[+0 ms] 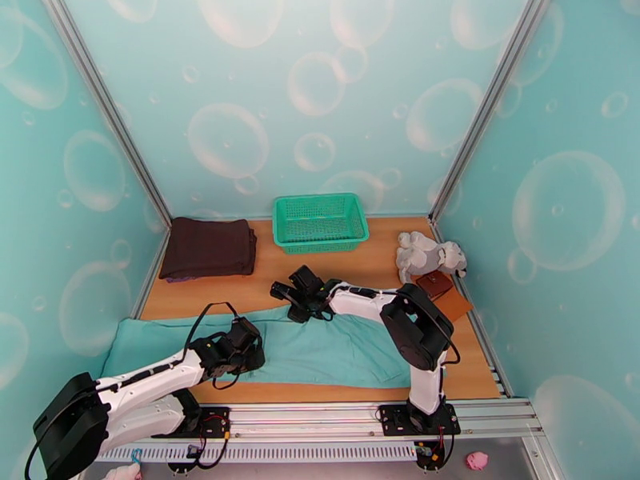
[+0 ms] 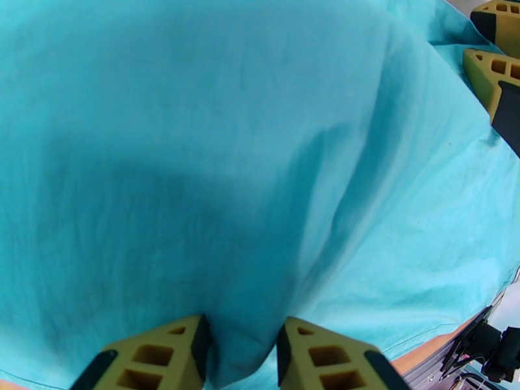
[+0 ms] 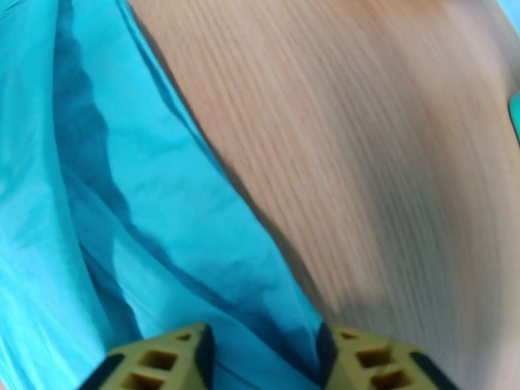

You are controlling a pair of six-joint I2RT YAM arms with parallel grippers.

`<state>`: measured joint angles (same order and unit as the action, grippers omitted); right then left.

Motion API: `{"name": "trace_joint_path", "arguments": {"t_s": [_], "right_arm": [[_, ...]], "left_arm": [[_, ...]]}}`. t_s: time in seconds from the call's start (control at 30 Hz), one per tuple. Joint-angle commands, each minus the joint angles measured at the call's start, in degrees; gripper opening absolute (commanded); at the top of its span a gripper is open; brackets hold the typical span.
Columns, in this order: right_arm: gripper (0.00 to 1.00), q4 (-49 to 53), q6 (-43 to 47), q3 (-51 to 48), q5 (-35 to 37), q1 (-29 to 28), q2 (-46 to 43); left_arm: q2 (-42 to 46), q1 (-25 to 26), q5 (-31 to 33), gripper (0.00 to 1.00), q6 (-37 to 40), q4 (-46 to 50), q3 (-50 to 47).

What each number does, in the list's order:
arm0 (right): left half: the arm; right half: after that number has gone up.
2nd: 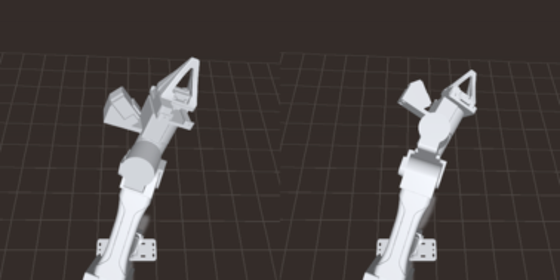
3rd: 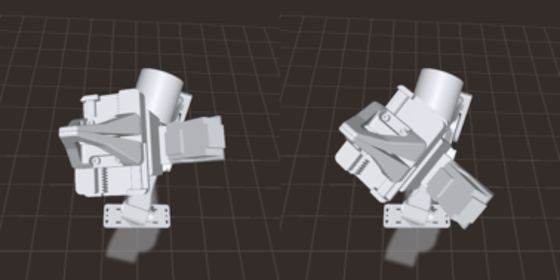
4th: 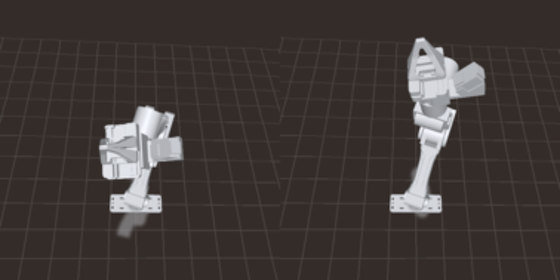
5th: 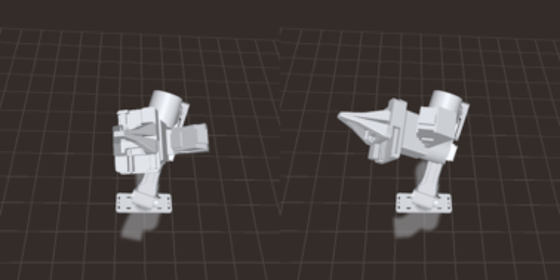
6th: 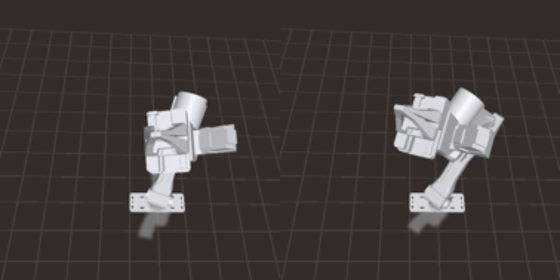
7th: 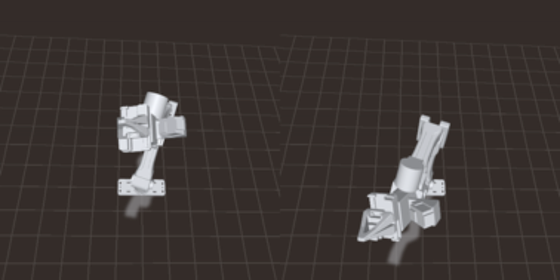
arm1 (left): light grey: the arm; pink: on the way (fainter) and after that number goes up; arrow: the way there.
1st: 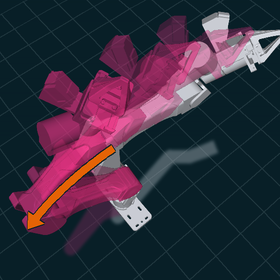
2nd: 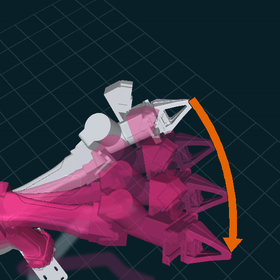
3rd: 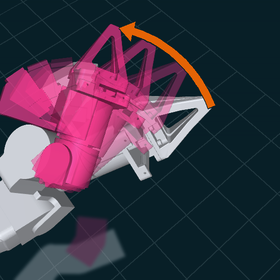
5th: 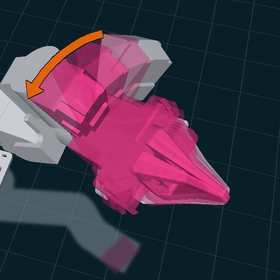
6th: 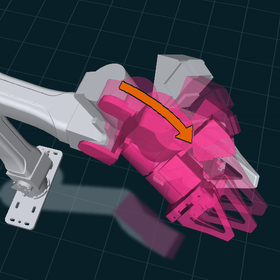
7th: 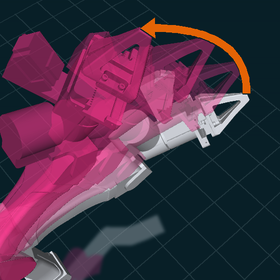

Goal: Fold and stack the trousers

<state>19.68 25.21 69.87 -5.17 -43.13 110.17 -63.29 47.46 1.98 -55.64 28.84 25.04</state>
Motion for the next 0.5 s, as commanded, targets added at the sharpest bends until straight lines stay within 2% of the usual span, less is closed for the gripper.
{"name": "trace_joint_path", "arguments": {"t_s": [0.0,0.03,0.1,0.17,0.47], "right_arm": [[0.37,2.85,1.58,1.96,-1.17,0.70,1.43],[0.31,3.01,1.55,2.18,-1.52,0.81,1.58],[0.13,2.75,1.38,2.50,-2.21,1.01,1.65],[0.00,2.53,1.03,2.87,-1.97,0.96,1.69],[0.00,0.35,-1.75,3.44,-2.71,2.82,0.10]], "left_arm": [[-1.31,0.70,1.89,0.36,-1.57,6.76,-0.49],[-1.44,0.70,1.97,0.36,-1.54,6.65,-0.58],[-1.96,0.78,1.97,0.36,-1.33,6.41,-0.52],[-2.43,1.07,1.97,0.36,-1.27,6.49,-0.47],[-3.41,1.67,2.06,0.36,-1.22,6.10,-0.47]]}}
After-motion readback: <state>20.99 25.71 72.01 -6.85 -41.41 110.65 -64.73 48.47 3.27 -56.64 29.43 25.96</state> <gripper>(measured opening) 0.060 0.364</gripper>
